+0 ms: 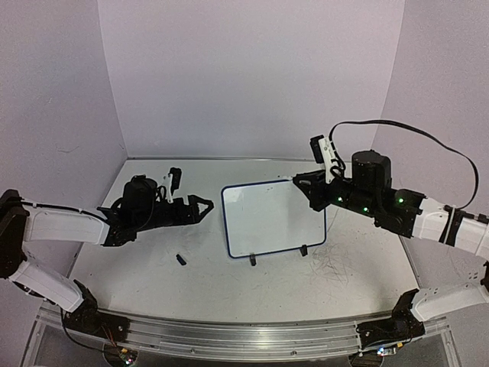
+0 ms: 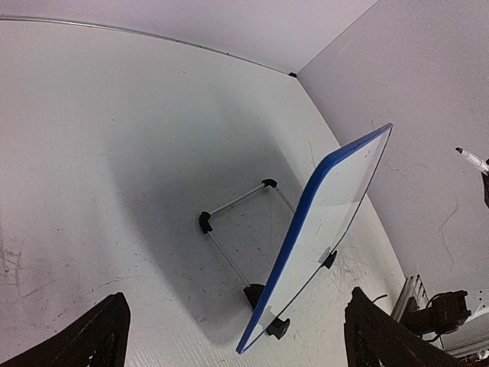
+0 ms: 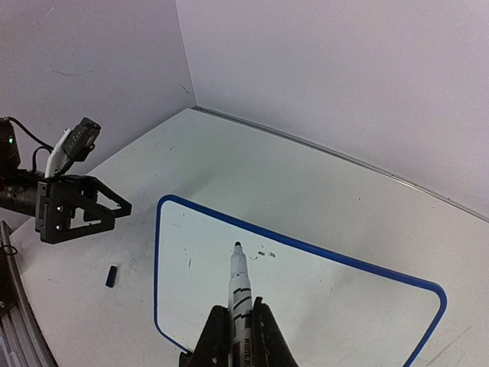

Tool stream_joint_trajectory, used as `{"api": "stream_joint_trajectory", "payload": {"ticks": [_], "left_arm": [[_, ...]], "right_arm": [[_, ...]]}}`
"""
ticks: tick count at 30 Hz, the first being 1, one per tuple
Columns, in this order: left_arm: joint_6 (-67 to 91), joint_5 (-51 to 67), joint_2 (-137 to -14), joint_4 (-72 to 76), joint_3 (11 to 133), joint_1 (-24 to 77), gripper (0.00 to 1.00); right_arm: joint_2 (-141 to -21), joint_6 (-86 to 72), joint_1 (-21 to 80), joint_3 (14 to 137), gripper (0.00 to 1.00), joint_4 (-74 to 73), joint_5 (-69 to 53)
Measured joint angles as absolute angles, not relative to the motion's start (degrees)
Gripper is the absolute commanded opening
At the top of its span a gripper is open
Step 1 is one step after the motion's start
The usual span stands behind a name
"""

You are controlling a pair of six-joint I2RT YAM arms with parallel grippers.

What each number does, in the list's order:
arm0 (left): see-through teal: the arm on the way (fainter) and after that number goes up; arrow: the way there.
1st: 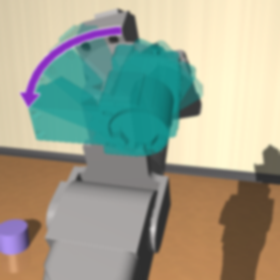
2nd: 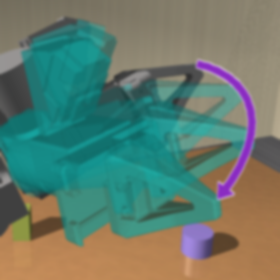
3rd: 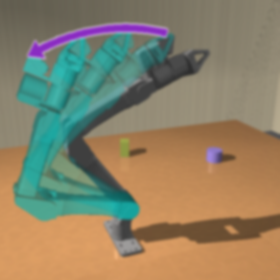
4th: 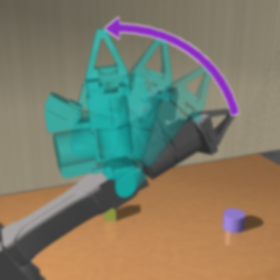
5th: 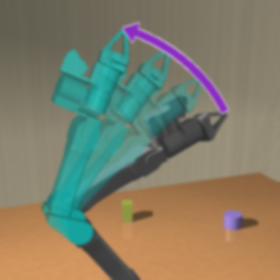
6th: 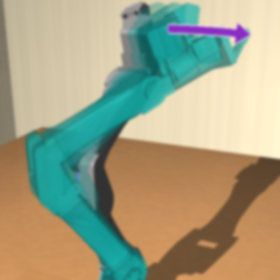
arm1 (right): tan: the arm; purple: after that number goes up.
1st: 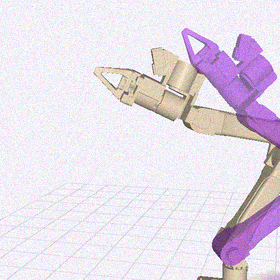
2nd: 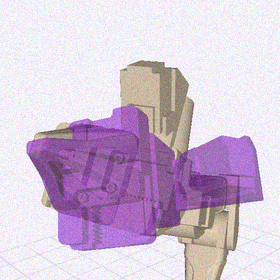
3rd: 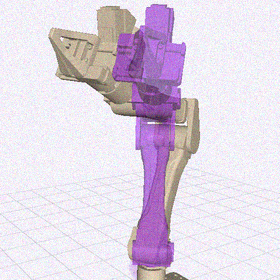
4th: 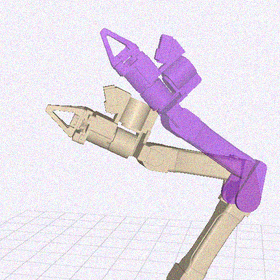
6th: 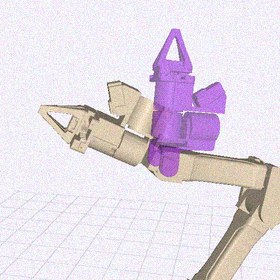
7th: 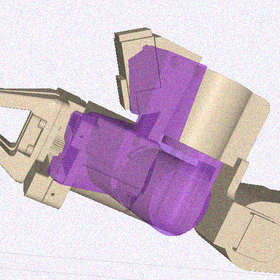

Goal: Write a sentence on the whiteboard
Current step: Hold the whiteboard at the center of the board.

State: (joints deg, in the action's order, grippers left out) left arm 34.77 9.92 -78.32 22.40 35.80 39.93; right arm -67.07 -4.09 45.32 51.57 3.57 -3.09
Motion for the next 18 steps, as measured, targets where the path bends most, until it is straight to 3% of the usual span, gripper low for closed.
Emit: {"api": "stream_joint_trajectory", "payload": {"ticks": [10, 18], "left_arm": [[35.6, 18.6, -82.0, 32.2, 33.6, 38.8, 0.90], [36.3, 24.2, -88.8, 40.5, 34.0, 38.2, 0.72]], "right_arm": [[-70.1, -3.0, 47.7, 51.9, 0.00, 3.9, -2.6], [-74.9, -1.5, 52.1, 54.4, 0.00, 5.3, -2.6]]}}
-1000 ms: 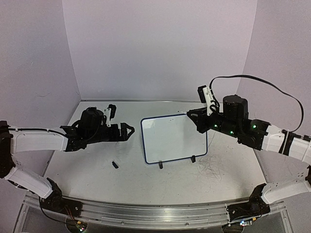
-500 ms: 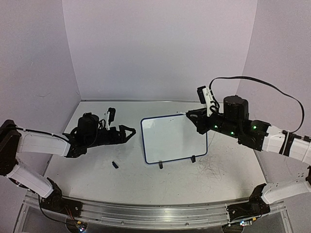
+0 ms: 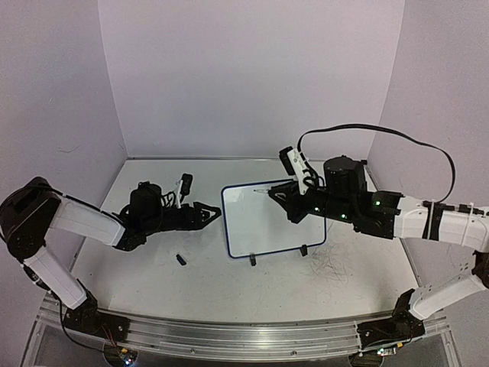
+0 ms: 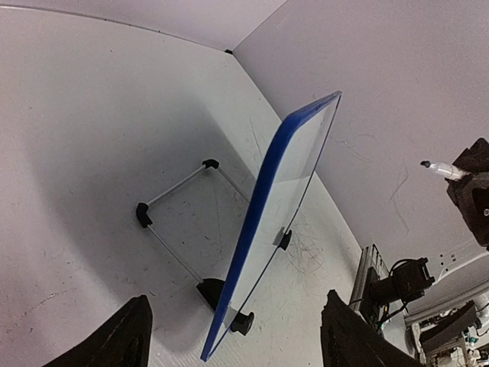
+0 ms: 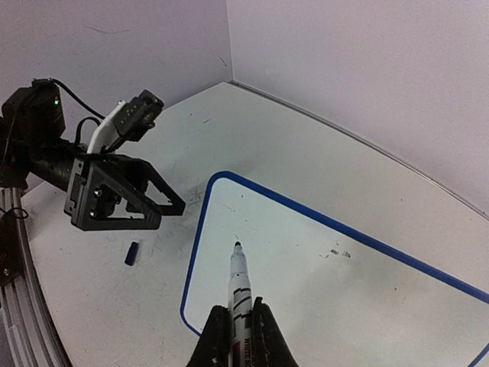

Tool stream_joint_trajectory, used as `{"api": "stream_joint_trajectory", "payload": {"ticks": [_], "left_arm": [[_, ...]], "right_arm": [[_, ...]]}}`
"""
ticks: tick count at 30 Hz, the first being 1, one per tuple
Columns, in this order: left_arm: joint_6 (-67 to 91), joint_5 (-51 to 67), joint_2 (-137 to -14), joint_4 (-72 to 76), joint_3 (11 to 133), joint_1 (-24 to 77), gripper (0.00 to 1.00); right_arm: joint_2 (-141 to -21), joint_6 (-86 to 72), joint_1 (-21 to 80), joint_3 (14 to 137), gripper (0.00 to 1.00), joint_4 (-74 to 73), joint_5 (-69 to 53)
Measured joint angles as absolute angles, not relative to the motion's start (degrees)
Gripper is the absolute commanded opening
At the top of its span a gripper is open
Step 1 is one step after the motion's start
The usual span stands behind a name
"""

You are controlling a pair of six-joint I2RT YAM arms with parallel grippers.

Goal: Write a sentence on the whiteboard
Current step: Hold the whiteboard at the center of the board.

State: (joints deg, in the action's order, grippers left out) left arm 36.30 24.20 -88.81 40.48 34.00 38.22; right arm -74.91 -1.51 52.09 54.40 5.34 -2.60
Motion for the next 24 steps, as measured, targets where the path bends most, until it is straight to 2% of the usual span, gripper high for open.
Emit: {"api": "stream_joint_trajectory", "payload": {"ticks": [6, 19, 24], "left_arm": [[36.6, 28.3, -94.0, 44.8, 35.3, 37.1, 0.67], [37.8, 36.9, -101.6, 52.8, 39.8, 36.0, 0.37], [37.6, 38.1, -102.7, 54.2, 40.9, 35.9, 0.29]], "right_arm": [[-80.4, 0.5, 54.4, 56.9, 0.00, 7.3, -0.4], [-86.0, 4.9, 56.4, 59.3, 0.00, 10.7, 1.9], [-87.8, 6.5, 56.6, 60.1, 0.00, 11.5, 1.8]]}}
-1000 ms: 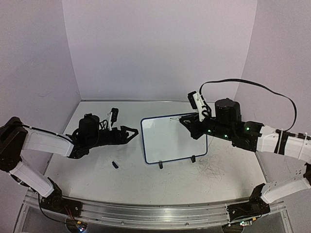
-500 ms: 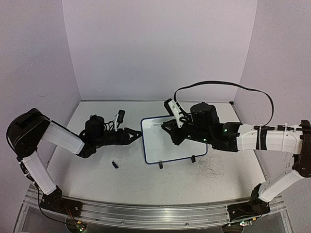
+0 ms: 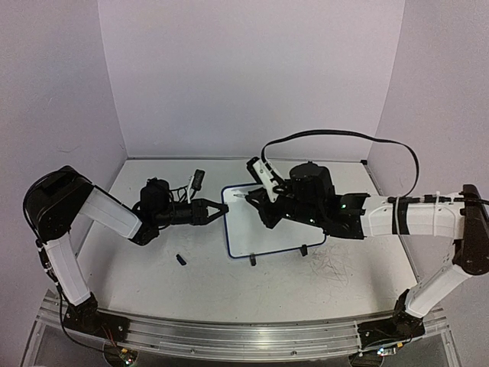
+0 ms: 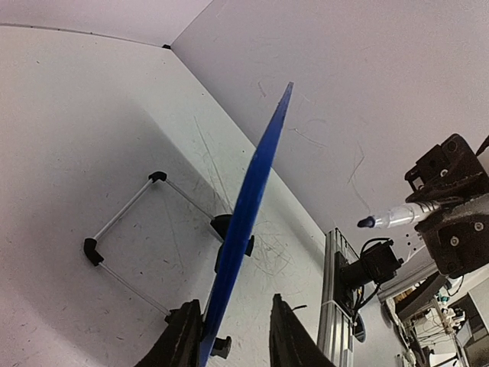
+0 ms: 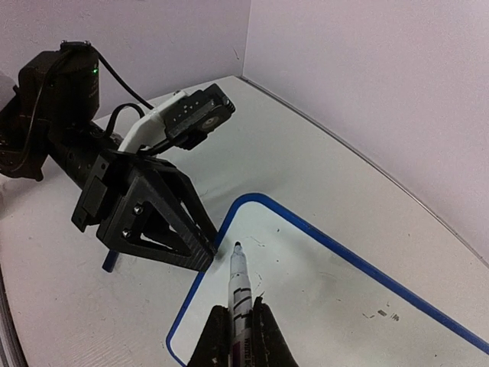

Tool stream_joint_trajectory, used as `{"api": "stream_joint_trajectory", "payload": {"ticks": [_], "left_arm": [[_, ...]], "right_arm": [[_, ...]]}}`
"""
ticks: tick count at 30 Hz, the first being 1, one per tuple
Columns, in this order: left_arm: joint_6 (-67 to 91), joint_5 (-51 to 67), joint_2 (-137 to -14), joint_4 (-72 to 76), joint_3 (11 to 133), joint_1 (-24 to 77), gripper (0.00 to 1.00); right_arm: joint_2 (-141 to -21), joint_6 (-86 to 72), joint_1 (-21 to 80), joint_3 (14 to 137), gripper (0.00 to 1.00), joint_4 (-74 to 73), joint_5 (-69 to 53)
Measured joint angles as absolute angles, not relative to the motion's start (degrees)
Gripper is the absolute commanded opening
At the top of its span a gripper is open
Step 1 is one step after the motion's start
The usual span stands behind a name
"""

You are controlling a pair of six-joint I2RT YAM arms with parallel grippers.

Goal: Write a sentence on the whiteboard
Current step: Hold the whiteboard at the center of the board.

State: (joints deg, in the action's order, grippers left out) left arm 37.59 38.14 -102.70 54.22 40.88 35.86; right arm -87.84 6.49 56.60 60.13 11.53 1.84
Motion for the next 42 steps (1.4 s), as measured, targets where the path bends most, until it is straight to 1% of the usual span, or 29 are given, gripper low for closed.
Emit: {"api": "stream_joint_trajectory", "payload": {"ticks": [5, 9, 16, 19, 26, 29, 32, 34, 42], "left_arm": [[37.4, 39.2, -104.3, 54.5, 40.9, 35.6, 0.22], [37.3, 39.8, -104.8, 54.6, 40.9, 35.3, 0.19], [36.9, 41.1, -105.6, 54.7, 41.3, 35.1, 0.23], [36.9, 42.0, -106.1, 55.2, 41.9, 35.1, 0.23], [36.2, 42.5, -107.0, 55.6, 42.3, 35.1, 0.13], [35.3, 42.6, -107.0, 55.7, 42.3, 35.1, 0.05], [33.2, 42.6, -107.0, 56.8, 42.4, 35.1, 0.02], [32.7, 42.7, -107.0, 57.1, 42.5, 35.1, 0.00], [31.2, 43.2, -107.0, 57.0, 42.5, 35.1, 0.00]], "right_arm": [[-88.7, 7.5, 56.9, 60.2, 0.00, 11.6, 1.8], [-88.7, 7.7, 57.0, 60.2, 0.00, 12.0, 1.8], [-88.7, 8.4, 57.2, 60.2, 0.00, 12.7, 1.7], [-88.7, 8.6, 57.3, 60.2, 0.00, 12.8, 1.6], [-88.8, 8.9, 57.5, 60.2, 0.00, 12.9, 1.7], [-88.8, 9.0, 57.6, 60.2, 0.00, 12.9, 1.7], [-88.8, 9.0, 57.6, 60.2, 0.00, 12.9, 1.7], [-88.8, 9.0, 57.6, 60.2, 0.00, 12.9, 1.7], [-88.8, 9.2, 57.8, 60.2, 0.00, 12.9, 2.2]]}}
